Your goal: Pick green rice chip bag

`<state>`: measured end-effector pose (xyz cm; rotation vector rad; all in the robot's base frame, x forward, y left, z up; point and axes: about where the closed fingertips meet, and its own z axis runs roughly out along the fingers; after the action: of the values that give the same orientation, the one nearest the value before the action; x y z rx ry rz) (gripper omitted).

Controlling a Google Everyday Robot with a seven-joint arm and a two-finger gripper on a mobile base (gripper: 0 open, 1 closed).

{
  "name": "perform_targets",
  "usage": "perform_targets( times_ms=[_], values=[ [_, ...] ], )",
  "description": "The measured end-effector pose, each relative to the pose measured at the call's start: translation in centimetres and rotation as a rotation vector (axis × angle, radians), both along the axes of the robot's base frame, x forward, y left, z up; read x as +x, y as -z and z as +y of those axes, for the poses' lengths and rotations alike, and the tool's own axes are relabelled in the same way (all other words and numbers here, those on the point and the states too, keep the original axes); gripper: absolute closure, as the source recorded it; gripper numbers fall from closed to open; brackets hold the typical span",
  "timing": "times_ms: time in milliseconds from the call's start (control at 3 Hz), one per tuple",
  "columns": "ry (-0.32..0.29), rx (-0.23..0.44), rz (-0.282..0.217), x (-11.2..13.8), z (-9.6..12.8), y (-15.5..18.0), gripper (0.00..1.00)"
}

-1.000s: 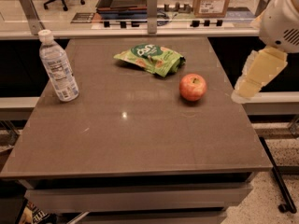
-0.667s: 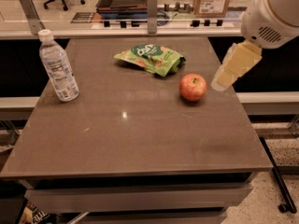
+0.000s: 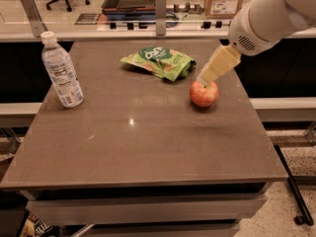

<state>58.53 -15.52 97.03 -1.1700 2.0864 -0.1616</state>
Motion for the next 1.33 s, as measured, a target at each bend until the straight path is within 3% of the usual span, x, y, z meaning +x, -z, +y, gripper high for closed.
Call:
perform_targets(
  times_ms=[333, 667, 1333],
  values=[
    [0.006, 0.018, -0.031, 0.5, 0.3, -0.8, 0.0],
    [0.004, 0.015, -0.027, 0.4, 0.3, -0.8, 0.0],
    [0.014, 0.016, 0.02, 5.8, 4.1, 1.6, 0.0]
  ],
)
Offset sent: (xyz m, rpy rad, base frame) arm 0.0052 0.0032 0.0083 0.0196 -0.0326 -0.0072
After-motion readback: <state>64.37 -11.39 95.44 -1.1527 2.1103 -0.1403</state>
